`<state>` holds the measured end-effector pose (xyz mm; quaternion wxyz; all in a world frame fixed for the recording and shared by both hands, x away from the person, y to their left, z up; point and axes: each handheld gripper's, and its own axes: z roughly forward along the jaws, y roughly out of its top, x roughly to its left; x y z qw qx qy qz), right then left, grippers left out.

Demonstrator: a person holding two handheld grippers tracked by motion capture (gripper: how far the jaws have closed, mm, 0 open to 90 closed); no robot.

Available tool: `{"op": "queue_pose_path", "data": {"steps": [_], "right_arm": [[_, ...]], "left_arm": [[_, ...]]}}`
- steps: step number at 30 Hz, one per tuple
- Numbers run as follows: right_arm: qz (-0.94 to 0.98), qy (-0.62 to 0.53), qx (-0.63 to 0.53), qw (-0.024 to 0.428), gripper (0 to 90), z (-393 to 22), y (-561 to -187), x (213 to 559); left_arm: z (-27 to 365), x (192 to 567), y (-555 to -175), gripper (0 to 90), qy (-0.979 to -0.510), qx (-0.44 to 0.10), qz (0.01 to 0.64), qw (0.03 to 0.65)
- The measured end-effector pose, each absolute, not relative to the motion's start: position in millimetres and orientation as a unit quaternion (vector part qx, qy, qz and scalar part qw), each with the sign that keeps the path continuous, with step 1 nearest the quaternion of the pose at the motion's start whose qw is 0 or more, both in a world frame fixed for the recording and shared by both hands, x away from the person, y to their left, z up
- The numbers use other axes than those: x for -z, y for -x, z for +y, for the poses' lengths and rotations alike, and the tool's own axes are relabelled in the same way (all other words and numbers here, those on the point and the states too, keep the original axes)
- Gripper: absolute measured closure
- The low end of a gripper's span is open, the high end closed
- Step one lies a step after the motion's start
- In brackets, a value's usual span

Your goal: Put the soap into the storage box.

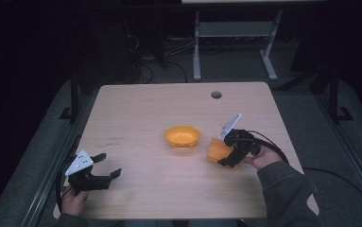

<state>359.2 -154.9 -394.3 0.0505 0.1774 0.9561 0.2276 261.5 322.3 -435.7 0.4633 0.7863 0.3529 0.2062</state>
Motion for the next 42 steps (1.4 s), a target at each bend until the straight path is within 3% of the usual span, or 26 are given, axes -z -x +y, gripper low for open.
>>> {"op": "queue_pose_path", "data": {"steps": [42], "right_arm": [[0.957, -0.146, -0.244, 0.053, 20.7, -124.0, -385.3, 373.6]], "left_arm": [[322.6, 435.7, -261.9, 14.3, -0.787, -0.207, 0.352, 0.463]]}}
